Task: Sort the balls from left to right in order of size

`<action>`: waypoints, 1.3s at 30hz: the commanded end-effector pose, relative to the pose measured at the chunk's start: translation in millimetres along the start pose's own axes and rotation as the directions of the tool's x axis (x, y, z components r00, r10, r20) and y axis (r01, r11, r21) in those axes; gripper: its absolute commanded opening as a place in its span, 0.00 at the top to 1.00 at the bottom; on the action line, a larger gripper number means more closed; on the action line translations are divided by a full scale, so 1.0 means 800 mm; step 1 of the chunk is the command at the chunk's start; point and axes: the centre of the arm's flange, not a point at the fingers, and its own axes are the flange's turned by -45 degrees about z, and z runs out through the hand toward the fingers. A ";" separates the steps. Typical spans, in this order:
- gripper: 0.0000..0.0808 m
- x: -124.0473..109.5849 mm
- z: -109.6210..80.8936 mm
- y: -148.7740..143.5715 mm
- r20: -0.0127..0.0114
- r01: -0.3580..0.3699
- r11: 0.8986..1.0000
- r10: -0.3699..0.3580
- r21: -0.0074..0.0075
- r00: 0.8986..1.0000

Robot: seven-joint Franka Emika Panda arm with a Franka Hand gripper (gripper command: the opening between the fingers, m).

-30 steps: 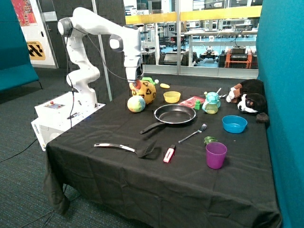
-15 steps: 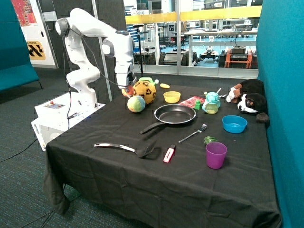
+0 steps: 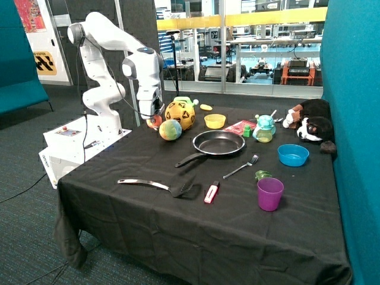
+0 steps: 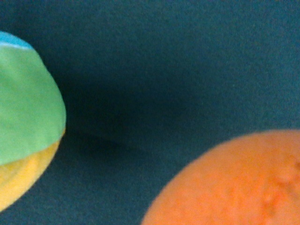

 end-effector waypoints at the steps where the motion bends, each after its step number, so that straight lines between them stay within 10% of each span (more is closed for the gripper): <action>1: 1.00 -0.011 0.026 0.001 0.001 0.001 1.000 -0.001 0.000 1.000; 39: 1.00 -0.031 0.100 -0.020 0.001 0.045 0.999 -0.045 0.000 0.999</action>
